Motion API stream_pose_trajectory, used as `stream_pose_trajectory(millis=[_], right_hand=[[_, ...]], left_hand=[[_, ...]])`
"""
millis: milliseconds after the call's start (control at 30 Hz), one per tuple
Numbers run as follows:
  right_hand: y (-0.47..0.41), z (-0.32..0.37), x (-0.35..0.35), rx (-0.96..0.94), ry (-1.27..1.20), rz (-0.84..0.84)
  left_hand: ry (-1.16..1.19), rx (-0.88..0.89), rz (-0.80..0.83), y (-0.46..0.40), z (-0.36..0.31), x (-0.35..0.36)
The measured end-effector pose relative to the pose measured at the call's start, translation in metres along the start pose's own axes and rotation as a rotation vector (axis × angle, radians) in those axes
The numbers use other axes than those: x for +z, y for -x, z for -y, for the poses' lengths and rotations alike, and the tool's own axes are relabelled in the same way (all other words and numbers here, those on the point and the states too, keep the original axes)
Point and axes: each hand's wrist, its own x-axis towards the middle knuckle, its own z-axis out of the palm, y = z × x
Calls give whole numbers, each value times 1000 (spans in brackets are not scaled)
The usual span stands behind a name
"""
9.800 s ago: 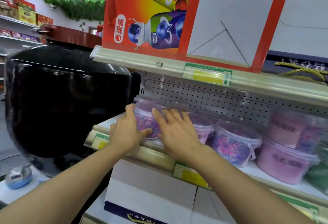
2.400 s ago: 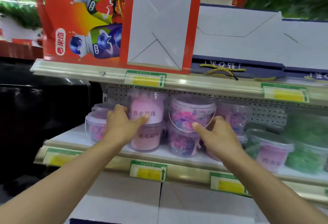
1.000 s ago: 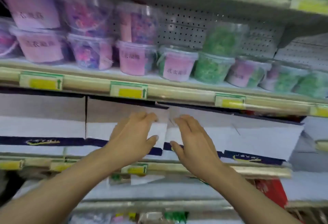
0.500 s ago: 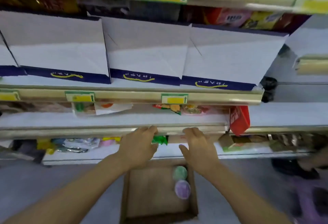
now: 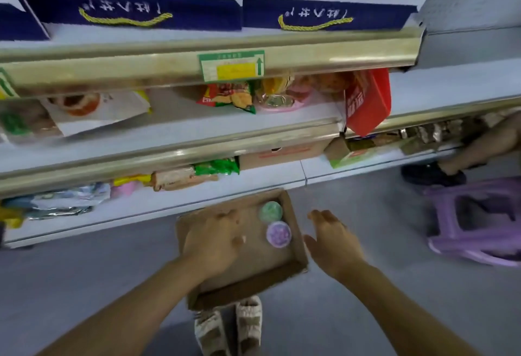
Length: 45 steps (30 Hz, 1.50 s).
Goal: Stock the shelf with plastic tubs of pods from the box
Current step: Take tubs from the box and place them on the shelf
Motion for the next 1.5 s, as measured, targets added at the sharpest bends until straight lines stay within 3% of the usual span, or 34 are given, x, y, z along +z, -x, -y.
stream_pose_trajectory(millis=[100, 533, 733, 900, 1033, 1300, 1500], right_hand=[[-12, -18, 31, 48, -9, 28], [-133, -118, 224, 70, -48, 217], [-190, -150, 318, 108, -176, 176], [-224, -168, 401, 78, -319, 86], [-242, -179, 451, 168, -337, 99], [-267, -190, 501, 222, -390, 68], [-275, -178, 490, 257, -533, 156]], left_hand=[[63, 30, 30, -14, 6, 30], [246, -245, 134, -126, 19, 225], [222, -322, 196, -196, 49, 339], [320, -293, 256, -257, 78, 426], [398, -296, 261, -299, 90, 476], [397, -379, 131, -351, 97, 523], [477, -447, 94, -328, 119, 519]])
